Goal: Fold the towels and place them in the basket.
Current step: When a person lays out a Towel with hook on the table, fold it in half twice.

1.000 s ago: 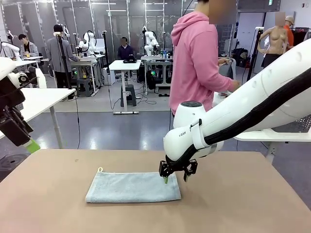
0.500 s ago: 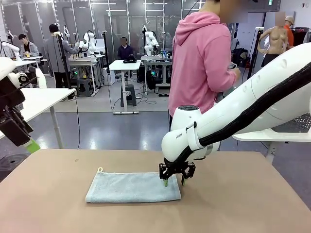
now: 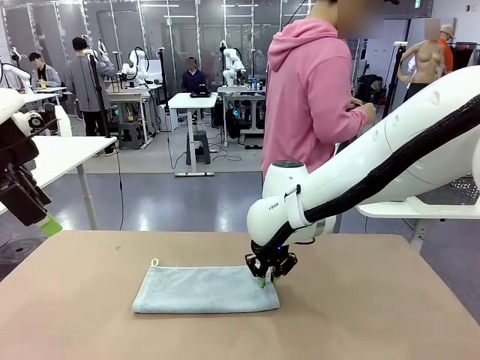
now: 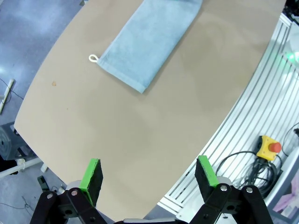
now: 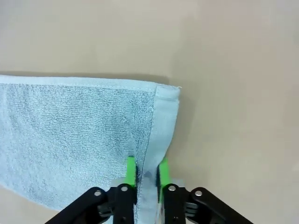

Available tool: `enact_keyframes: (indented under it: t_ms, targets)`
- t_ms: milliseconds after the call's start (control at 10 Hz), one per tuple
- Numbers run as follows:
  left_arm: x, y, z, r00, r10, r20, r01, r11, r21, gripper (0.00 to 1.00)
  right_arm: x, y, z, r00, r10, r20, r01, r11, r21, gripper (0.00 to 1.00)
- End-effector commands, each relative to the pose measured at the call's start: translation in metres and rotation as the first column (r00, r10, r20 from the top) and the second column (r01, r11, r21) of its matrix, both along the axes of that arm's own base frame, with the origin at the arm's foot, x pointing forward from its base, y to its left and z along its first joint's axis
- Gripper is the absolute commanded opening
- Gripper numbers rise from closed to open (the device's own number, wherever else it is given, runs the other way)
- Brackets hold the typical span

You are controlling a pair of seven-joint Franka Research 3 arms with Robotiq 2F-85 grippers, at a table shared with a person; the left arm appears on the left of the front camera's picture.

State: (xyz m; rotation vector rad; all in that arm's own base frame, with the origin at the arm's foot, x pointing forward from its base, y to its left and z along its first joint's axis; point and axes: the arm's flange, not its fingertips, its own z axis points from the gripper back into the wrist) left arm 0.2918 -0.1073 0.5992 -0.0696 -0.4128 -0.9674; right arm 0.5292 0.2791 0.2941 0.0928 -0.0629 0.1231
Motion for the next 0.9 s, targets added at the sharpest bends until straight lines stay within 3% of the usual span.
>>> enact_keyframes:
  t_ms: [0,600,800]
  targets:
    - [0.002,0.000,0.003,1.000,0.010,0.000,-0.010,1.000,0.020,1.00,0.001,0.003,-0.012,0.999,-0.025,-0.027,0.025,1.000,0.001,0.00]
    - [0.002,0.000,0.003,1.000,0.010,0.000,-0.010,1.000,0.020,1.00,-0.003,-0.005,-0.010,1.000,-0.014,-0.022,0.014,1.000,0.022,0.00]
    - [0.002,0.000,0.003,1.000,0.010,0.000,-0.010,1.000,0.020,1.00,-0.009,-0.020,0.012,1.000,-0.005,0.007,0.006,0.997,-0.080,0.00]
